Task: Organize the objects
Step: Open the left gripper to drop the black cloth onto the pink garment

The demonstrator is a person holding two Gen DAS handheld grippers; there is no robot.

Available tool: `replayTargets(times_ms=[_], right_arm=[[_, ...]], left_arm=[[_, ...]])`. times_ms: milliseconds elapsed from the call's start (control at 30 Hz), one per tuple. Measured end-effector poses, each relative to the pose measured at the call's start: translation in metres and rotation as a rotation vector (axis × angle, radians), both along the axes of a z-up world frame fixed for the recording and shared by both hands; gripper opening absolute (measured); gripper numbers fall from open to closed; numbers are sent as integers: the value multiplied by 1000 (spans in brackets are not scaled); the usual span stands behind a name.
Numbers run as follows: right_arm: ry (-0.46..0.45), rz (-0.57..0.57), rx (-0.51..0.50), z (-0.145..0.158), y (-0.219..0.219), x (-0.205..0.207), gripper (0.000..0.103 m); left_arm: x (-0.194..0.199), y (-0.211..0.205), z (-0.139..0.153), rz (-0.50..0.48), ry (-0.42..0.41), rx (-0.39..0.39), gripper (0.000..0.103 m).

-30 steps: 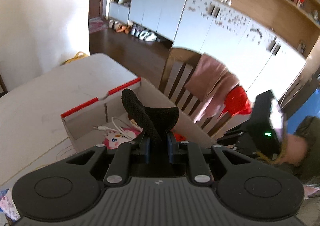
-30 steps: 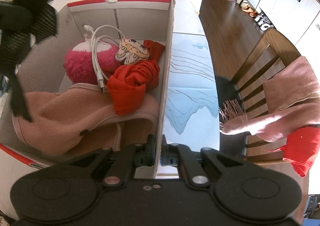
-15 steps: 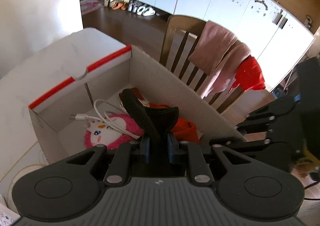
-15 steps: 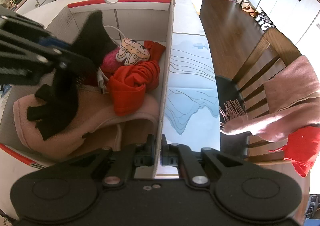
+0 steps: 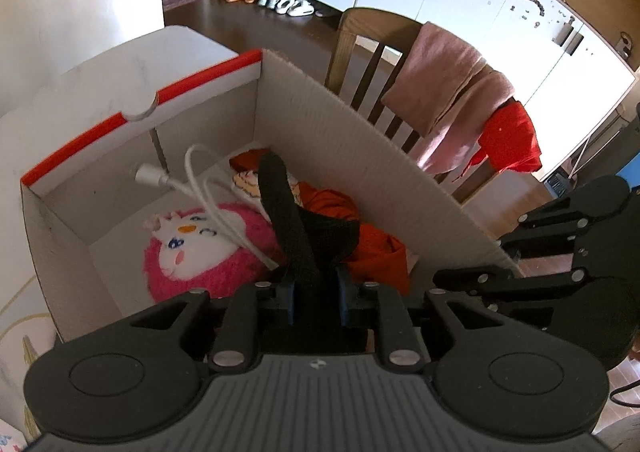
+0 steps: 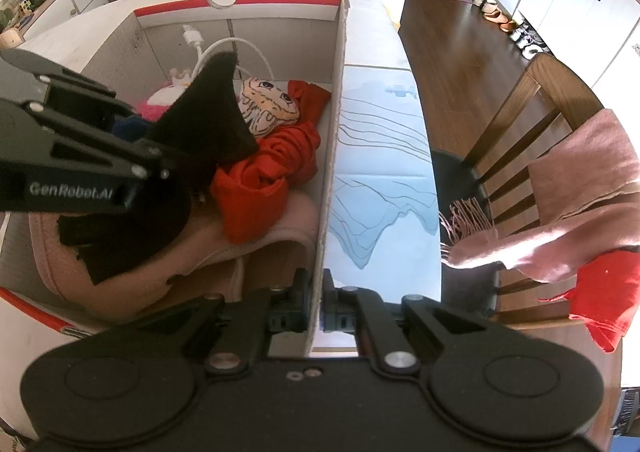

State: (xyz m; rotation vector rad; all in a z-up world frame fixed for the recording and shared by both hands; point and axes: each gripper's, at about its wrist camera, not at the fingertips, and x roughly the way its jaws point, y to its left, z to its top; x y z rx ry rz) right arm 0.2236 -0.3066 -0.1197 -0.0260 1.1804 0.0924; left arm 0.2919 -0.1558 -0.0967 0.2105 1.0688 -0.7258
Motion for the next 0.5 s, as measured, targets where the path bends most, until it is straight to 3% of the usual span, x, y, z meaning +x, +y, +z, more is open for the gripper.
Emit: replayTargets(times_ms=[267, 400, 500], right_arm=[[1, 0, 1, 0, -1, 0, 4], [1, -1, 3, 0, -1, 0, 4], [1, 0, 2, 0, -1, 0, 4]], left_arm=[[-5, 8, -1, 15, -1, -30, 32], [-12, 13, 4, 21, -15, -49, 58], [-19, 19, 12, 27, -33, -65, 58]])
